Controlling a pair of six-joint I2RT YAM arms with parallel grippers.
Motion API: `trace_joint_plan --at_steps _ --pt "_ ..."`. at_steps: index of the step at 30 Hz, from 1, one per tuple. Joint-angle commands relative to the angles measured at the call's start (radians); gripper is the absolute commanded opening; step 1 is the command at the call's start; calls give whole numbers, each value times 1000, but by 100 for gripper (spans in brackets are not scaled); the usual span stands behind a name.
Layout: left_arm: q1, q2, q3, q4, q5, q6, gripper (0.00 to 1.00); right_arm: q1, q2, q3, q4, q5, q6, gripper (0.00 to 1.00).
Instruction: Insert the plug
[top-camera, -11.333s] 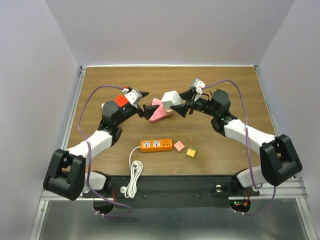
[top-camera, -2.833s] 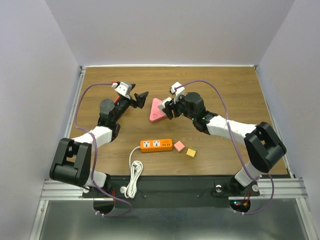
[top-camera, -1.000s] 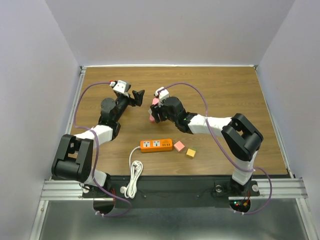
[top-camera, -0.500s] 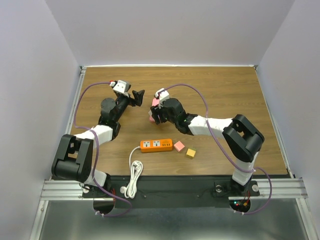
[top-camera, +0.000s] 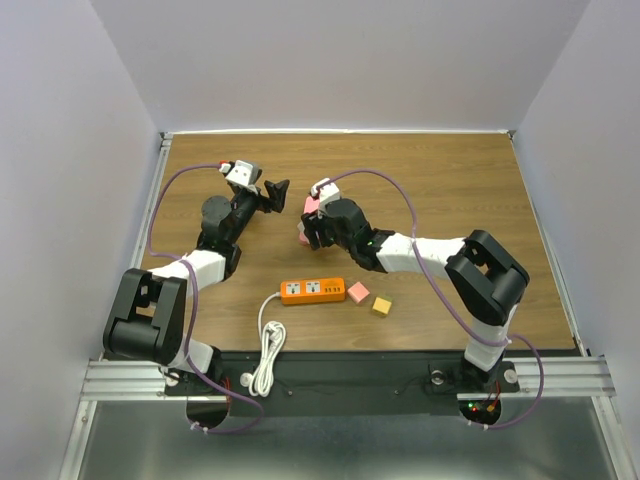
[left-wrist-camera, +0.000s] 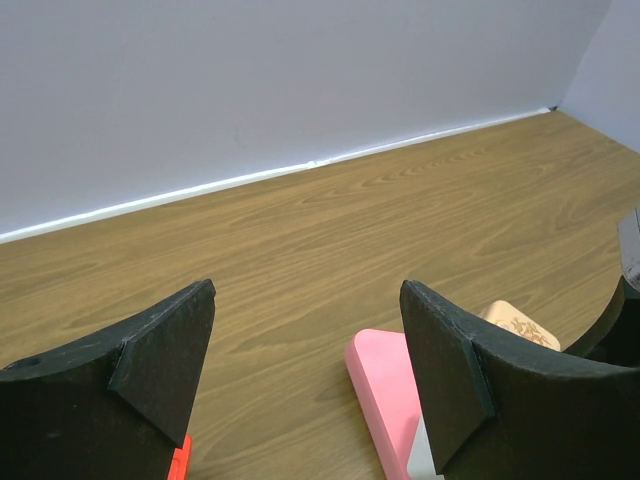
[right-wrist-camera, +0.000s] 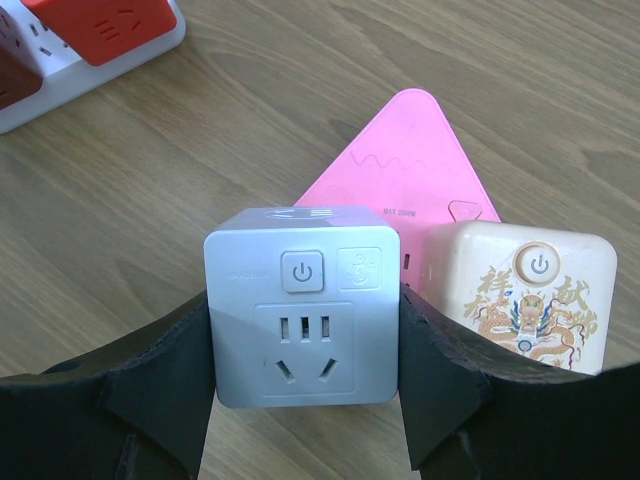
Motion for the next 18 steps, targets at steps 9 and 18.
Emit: trace_joint_plan --at_steps 9,18 --pt "2 1 43 47 -4 3 86 6 5 14 -2 67 21 1" --pt "3 4 44 45 -3 6 86 6 45 43 -6 67 21 0"
